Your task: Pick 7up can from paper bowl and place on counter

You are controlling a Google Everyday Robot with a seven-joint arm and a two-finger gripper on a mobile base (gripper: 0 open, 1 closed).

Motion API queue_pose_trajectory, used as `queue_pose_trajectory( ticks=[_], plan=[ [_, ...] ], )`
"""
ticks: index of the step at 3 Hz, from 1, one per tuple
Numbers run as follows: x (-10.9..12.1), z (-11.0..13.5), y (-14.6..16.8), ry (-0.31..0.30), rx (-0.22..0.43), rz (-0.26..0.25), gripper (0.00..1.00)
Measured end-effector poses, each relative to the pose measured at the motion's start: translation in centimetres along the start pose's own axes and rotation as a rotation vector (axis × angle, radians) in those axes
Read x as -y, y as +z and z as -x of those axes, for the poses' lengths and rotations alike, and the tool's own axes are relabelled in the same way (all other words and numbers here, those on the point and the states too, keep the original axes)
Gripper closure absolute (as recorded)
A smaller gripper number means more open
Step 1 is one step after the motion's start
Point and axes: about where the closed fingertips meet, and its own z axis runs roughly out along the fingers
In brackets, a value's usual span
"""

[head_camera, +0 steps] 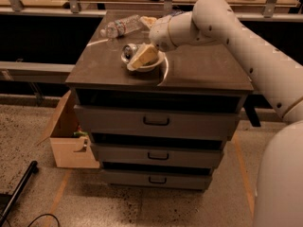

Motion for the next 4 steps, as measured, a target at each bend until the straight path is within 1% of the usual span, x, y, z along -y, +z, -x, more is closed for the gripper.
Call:
queue_pose_trajectory(
  ticks=[1,4],
  plan=[
    [-0.23,0.09,0.38,0.006,0.008,0.012,0.17],
    [-1.20,0.33,0.83,0.014,0.030,0.062,0.87]
  ],
)
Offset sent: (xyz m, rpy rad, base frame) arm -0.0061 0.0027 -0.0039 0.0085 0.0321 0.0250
